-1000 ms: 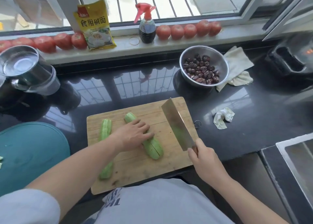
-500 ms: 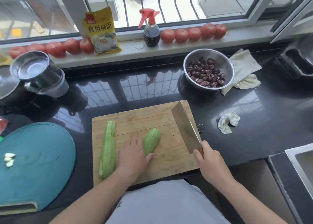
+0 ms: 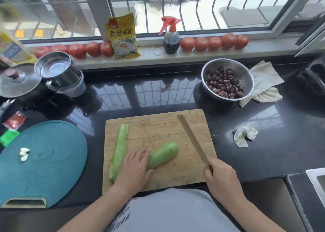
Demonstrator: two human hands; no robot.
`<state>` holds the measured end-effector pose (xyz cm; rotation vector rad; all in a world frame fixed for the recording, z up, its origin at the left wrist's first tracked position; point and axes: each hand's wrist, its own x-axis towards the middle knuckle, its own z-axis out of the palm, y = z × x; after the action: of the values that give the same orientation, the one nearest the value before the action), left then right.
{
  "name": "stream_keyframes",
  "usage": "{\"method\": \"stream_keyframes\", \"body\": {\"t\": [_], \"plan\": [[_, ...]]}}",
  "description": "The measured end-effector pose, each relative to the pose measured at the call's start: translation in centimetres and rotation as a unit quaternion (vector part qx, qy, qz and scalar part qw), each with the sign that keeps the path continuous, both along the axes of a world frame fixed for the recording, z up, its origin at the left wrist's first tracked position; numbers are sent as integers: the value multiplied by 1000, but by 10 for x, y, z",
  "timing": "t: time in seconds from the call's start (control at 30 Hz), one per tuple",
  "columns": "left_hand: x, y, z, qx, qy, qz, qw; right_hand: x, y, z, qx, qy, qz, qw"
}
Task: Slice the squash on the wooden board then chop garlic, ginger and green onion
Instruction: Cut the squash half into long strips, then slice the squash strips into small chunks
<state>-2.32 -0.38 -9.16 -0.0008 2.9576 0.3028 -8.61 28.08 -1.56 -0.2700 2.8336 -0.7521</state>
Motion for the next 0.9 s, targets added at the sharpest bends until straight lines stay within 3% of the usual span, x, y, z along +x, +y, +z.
{"method": "stream_keyframes", "body": {"t": [0.1,0.2,0.33,0.6,0.73,0.9], "plan": [[20,-15,1,20,56,237,970,-3,-5,-14,28,-44,-57,997],[31,-42,3,28,-23,367,929,-2,-10,-23,34,-73,-70,994],[23,-58,2,51,-82,347,933,-5,-21,-24,42,-71,-50,995],[20,-63,3,91,-72,335,935,-15,-46,-17,41,-55,-42,997],[12,-78,-2,27,-58,182,981,-15,-42,-18,19,-50,-47,997],[-23,-100,0,-56,-30,16,998,-16,-36,-14,30,-47,-37,998]]}}
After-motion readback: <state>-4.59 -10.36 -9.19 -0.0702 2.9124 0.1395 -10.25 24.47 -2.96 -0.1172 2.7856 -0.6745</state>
